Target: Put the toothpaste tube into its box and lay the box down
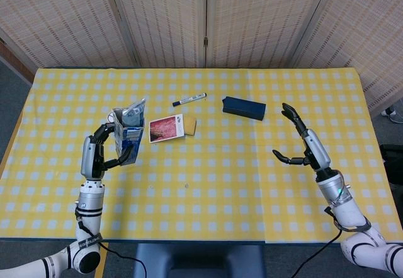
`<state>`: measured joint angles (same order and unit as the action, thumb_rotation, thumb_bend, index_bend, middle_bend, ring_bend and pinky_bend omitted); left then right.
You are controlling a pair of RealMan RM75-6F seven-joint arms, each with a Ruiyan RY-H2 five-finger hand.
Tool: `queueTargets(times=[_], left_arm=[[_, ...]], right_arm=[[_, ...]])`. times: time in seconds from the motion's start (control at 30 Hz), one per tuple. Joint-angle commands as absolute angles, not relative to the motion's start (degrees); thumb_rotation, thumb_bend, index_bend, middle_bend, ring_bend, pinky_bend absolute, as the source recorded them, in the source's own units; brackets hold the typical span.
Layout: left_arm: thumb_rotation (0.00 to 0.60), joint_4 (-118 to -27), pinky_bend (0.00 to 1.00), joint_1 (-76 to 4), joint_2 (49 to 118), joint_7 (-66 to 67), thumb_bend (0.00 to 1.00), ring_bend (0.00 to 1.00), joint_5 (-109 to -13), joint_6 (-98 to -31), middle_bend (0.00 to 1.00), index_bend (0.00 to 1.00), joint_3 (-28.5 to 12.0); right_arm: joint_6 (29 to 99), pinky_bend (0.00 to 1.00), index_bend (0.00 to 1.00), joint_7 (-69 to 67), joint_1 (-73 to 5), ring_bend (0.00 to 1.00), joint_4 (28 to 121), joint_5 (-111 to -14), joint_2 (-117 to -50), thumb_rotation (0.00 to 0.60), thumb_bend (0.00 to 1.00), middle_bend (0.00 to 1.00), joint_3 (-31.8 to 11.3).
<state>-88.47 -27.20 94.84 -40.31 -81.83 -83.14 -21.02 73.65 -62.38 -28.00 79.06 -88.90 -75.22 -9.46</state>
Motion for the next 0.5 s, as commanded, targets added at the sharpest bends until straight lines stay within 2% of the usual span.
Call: queueTargets(times=[0.03,0.3,0.5], left_arm=[[0.6,-87.96,0.33,-27.31,94.77,-40.61,0.31,0.31,-81.56,-82.45,0.54,0.57,-20.47],[0.6,-86.92,0.31,-27.52,95.06,-40.94,0.3,0.3,-81.46,-82.37,0.53,0.57,-20.07],[0.6,-86.6,0.27,-27.55,94.58,-41.72,0.29,0.25,-81.51,-81.73,0.48,0.55,-19.45]], right_arm=[[73.66,0.0,0.0,-62.77,-28.08,0.06,78.88,-88.97,-75.34,0.6,0.31,0.0,-9.31],[74.11,0.0,0.0,-63.96,-28.02,0.06,78.14,-88.78,-75.71,0.6,0.31,0.0,-9.17],[74.41,0.01,0.0,-64.09,-28.06,0.06,78.42,-88.82,-75.7,0.6,0.31,0.0,-9.15]])
